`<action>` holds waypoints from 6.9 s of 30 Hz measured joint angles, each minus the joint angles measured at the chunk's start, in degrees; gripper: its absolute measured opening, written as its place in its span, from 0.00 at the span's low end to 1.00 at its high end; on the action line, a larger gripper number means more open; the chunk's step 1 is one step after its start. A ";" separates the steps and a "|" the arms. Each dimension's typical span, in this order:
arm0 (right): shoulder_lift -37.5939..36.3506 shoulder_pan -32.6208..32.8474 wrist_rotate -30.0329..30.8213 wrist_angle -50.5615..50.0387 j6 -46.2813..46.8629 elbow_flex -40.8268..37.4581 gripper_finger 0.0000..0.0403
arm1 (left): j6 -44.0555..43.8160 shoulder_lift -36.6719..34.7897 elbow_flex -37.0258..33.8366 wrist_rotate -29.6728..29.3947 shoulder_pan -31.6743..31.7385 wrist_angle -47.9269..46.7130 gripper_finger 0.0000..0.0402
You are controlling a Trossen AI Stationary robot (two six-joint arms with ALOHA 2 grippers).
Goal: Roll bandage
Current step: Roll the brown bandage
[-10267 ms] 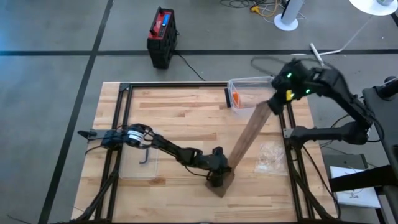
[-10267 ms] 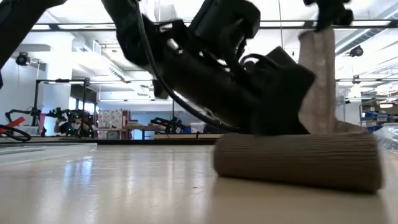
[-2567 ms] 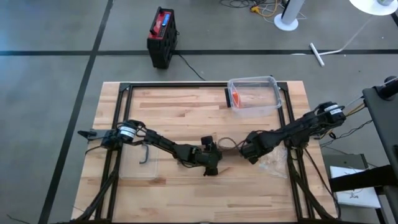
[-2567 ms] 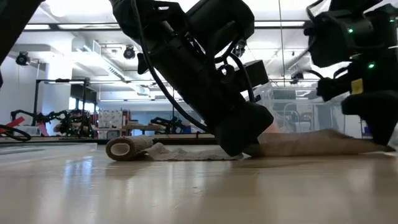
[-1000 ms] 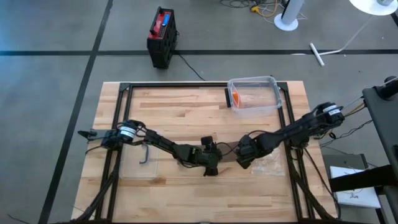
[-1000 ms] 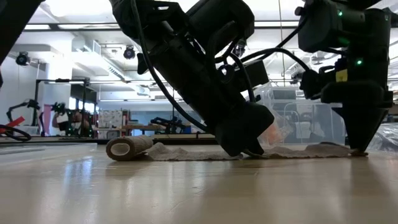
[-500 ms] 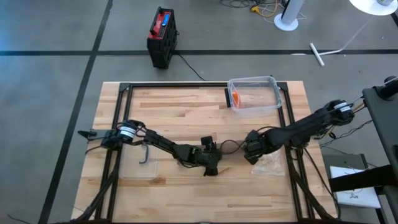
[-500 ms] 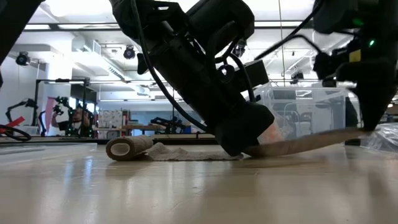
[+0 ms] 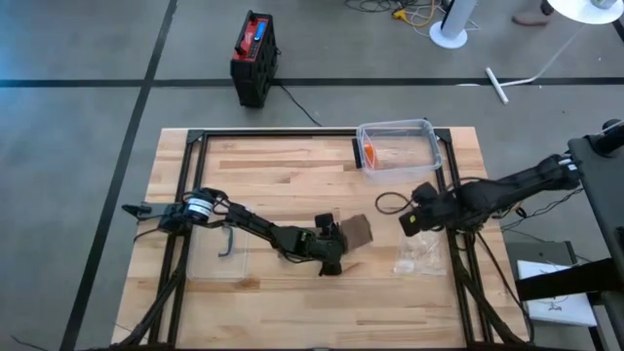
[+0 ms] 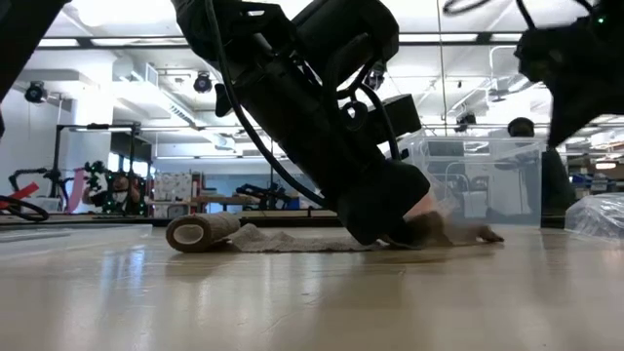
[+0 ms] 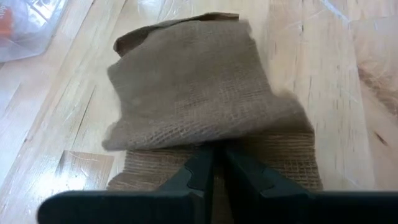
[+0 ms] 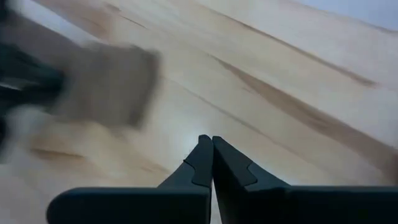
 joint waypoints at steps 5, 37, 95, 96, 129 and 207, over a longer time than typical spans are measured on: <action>0.25 0.00 0.43 16.08 -3.51 -4.45 0.00 | 0.00 0.00 0.02 0.01 0.00 0.00 0.07; 39.87 -3.68 0.26 27.45 -23.65 3.56 0.27 | -0.42 0.00 0.00 0.02 0.00 0.07 0.07; 23.67 -17.18 4.30 -11.06 -16.08 -2.19 0.00 | -0.39 0.00 0.00 0.21 -0.11 0.00 0.07; 23.91 -17.32 4.24 -11.49 -16.03 -2.25 0.00 | -0.39 0.00 0.00 0.21 -0.11 0.00 0.07; 15.45 -22.45 8.54 -31.43 -24.59 29.78 0.00 | -0.42 0.00 0.00 0.27 -0.11 -0.02 0.07; 29.80 4.17 8.18 17.75 -31.12 5.16 0.00 | 3.54 -4.55 -0.44 -1.18 0.00 3.10 0.08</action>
